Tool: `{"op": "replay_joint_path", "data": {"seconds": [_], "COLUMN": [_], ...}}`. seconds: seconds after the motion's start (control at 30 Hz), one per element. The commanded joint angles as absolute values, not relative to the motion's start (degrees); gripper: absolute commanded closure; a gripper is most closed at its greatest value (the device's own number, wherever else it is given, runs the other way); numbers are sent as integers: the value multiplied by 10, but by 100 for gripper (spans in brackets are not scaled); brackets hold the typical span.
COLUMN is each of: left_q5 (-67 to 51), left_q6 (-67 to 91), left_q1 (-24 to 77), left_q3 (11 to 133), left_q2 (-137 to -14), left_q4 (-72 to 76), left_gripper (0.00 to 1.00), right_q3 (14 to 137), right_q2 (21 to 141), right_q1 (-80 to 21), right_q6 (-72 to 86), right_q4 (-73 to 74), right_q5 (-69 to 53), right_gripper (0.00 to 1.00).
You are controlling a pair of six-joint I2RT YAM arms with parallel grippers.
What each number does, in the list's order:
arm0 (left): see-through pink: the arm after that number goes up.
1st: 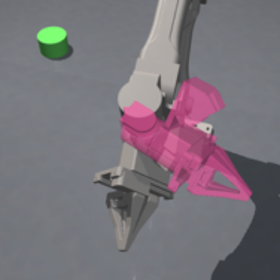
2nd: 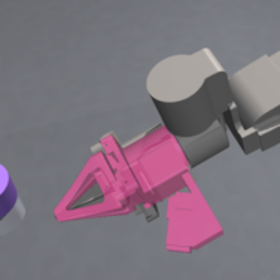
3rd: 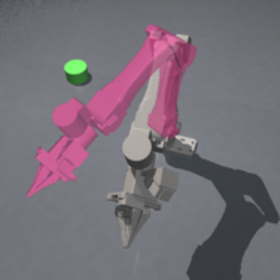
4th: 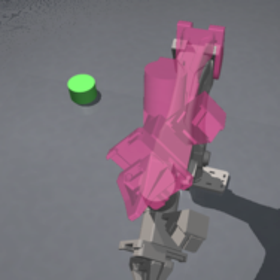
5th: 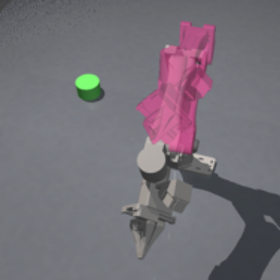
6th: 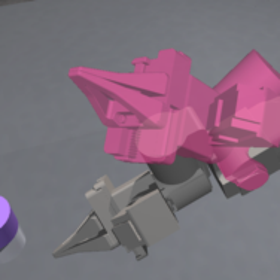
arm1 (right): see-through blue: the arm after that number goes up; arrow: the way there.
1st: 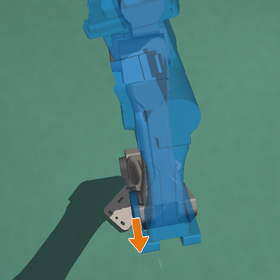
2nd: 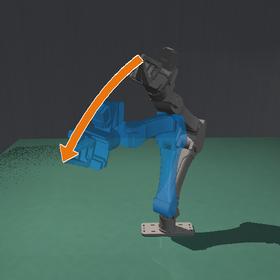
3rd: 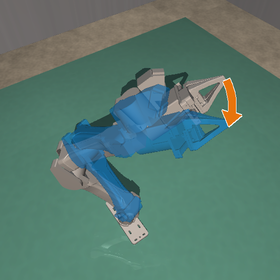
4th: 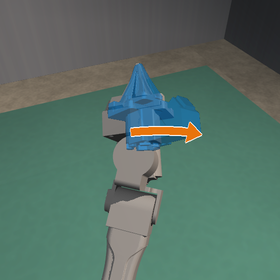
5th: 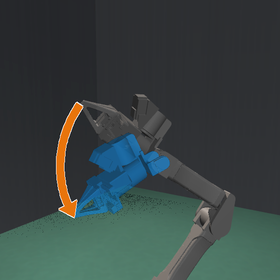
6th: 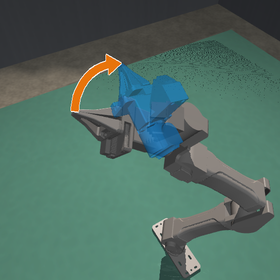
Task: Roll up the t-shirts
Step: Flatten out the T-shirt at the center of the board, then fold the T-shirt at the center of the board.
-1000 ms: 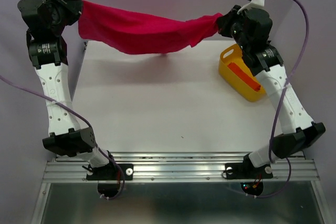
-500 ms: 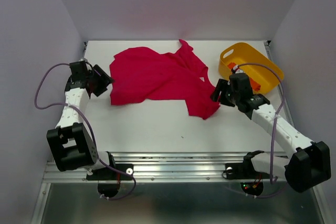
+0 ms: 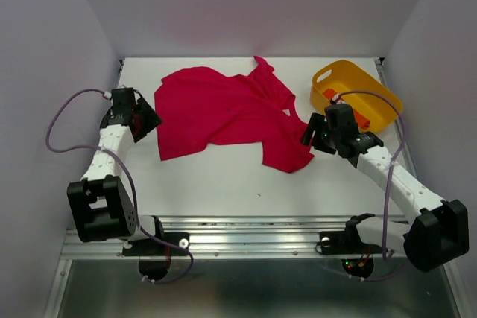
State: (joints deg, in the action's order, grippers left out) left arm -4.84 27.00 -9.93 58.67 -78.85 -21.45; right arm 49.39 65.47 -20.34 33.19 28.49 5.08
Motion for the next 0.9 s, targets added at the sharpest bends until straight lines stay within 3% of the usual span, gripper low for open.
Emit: {"op": "replay_joint_path", "data": {"seconds": [0.0, 0.1, 0.37, 0.63, 0.87], "left_q5": [42, 74, 95, 93, 88], "left_q6": [272, 317, 403, 438, 447], "left_q1": [-35, 22, 28, 28, 28], "left_q3": [558, 529, 466, 446, 461], "left_q2": [-771, -780, -794, -852, -914], "left_q4": [-243, -252, -227, -182, -140], "left_gripper": [30, 26, 11, 12, 27], "right_q3": [509, 504, 504, 507, 493], "right_q2": [671, 680, 687, 702, 695], "right_q1": [-206, -206, -206, -206, -206], "right_q6": [328, 330, 321, 322, 325], "right_q4": [256, 246, 251, 258, 259], "right_q5": [22, 10, 4, -30, -24], "right_gripper": [33, 33, 30, 26, 25]}}
